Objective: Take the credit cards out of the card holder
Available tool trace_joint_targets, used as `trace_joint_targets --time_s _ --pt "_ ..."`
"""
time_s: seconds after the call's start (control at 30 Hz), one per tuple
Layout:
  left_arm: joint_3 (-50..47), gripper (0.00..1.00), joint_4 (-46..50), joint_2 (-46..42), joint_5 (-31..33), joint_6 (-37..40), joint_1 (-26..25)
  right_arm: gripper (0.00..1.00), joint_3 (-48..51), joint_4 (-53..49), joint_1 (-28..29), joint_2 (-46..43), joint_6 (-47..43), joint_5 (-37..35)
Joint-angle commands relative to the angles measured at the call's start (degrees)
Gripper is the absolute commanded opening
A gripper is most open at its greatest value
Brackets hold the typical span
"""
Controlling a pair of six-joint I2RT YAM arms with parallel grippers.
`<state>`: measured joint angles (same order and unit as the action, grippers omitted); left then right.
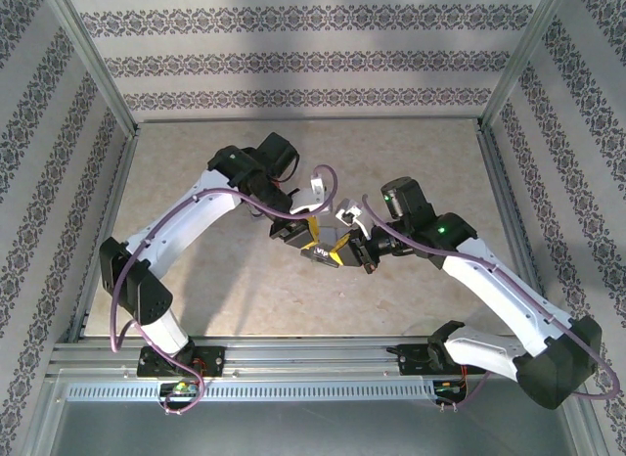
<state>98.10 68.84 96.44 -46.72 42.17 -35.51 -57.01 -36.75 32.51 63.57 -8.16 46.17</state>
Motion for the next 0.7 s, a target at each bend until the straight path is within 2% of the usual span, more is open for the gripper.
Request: trace_joint_targets --time_s 0.0,0.3,0.47,0.67 --pt "2.2 0.21 2.5 1.2 -1.8 2.4 -0.9 0.01 -1.9 -0.7 0.7 0.4 -1.8 0.8" --pt "1.8 0.22 5.1 2.5 -3.4 4.6 -1.4 0.01 -1.8 0.2 0.7 0.9 -1.8 0.2" --pt "0.7 0.0 5.7 2.7 -3.4 5.2 -1.7 0.01 -1.4 0.8 0.8 0.9 -1.7 0.2" --pt "-1.8 0.0 3.3 0.7 -3.2 5.0 -1.8 0.07 -1.2 1.5 0.7 0.6 -1.1 -0.9"
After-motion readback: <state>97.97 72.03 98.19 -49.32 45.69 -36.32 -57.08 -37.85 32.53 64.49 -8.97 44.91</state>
